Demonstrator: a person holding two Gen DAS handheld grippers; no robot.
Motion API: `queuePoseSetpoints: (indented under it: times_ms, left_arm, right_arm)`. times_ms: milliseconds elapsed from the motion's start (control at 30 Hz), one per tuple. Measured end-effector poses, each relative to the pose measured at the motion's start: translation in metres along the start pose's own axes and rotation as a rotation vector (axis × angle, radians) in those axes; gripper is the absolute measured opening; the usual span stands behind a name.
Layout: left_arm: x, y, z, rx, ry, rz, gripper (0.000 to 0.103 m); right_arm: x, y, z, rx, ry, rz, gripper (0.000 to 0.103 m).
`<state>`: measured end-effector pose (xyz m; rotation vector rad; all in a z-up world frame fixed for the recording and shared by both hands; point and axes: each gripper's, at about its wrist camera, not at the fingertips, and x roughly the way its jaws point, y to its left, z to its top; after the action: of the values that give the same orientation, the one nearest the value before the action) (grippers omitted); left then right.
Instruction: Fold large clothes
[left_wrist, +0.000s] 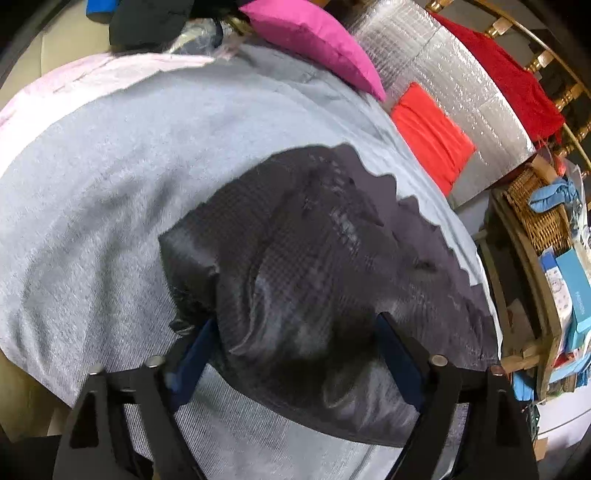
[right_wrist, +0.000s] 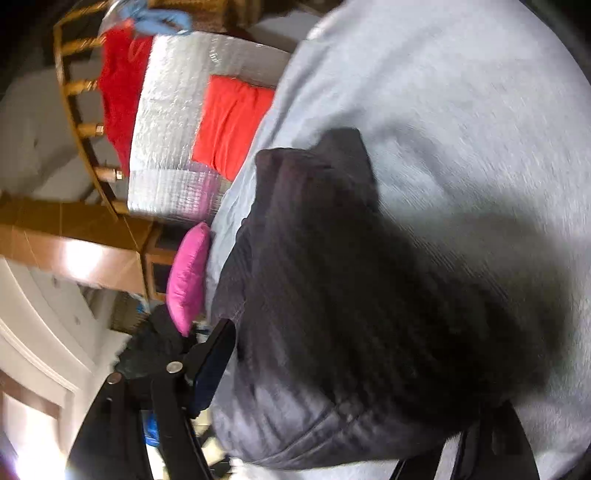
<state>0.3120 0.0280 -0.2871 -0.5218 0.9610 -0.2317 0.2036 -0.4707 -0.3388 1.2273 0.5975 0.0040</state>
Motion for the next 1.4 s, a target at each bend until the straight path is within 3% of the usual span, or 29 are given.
queuePoseSetpoints:
  times_ms: [100,200,333,433,500,633,700,733,900,1133,1400]
  left_arm:
    - [-0.008,-0.004,0.006,0.033,-0.018,0.032,0.043]
    - [-0.02,-0.021,0.013,0.099,-0.044,0.049,0.031]
    - [-0.037,-0.055,0.012,0.276,-0.128,0.093,0.025]
    - [-0.027,-0.055,0.005,0.327,-0.108,0.136,0.025]
    - [-0.015,-0.048,-0.004,0.331,-0.069,0.171,0.027]
    - [-0.007,-0.06,-0.025,0.481,-0.072,0.306,0.039]
    - [-0.011,-0.066,-0.028,0.501,-0.065,0.313,0.065]
    - [-0.014,-0.066,-0.029,0.507,-0.068,0.317,0.068]
    - [-0.041,-0.08,-0.047,0.596,-0.146,0.357,0.069]
    - [-0.089,-0.107,-0.065,0.653,-0.243,0.322,0.072]
    - [-0.131,-0.128,-0.074,0.695,-0.331,0.303,0.077]
  right_arm:
    - [-0.008,0.018,0.0,-0.118,-0.043,-0.046,0.051]
    - [-0.021,0.042,-0.001,-0.25,-0.082,-0.088,0.045]
    - [-0.03,0.078,0.0,-0.409,-0.159,-0.136,0.042]
    - [-0.029,0.073,0.005,-0.409,-0.168,-0.163,0.042]
    - [-0.023,0.054,0.01,-0.35,-0.12,-0.184,0.042]
    - [-0.012,0.026,0.017,-0.241,-0.017,-0.204,0.047]
    - [-0.011,0.024,0.019,-0.195,0.011,-0.194,0.057]
    - [-0.014,0.022,0.019,-0.173,0.026,-0.194,0.062]
    - [-0.046,0.013,0.006,-0.188,0.039,-0.198,0.07]
    - [-0.072,0.033,-0.03,-0.294,0.081,-0.219,0.071]
    - [-0.093,0.098,-0.075,-0.542,0.024,-0.281,0.071]
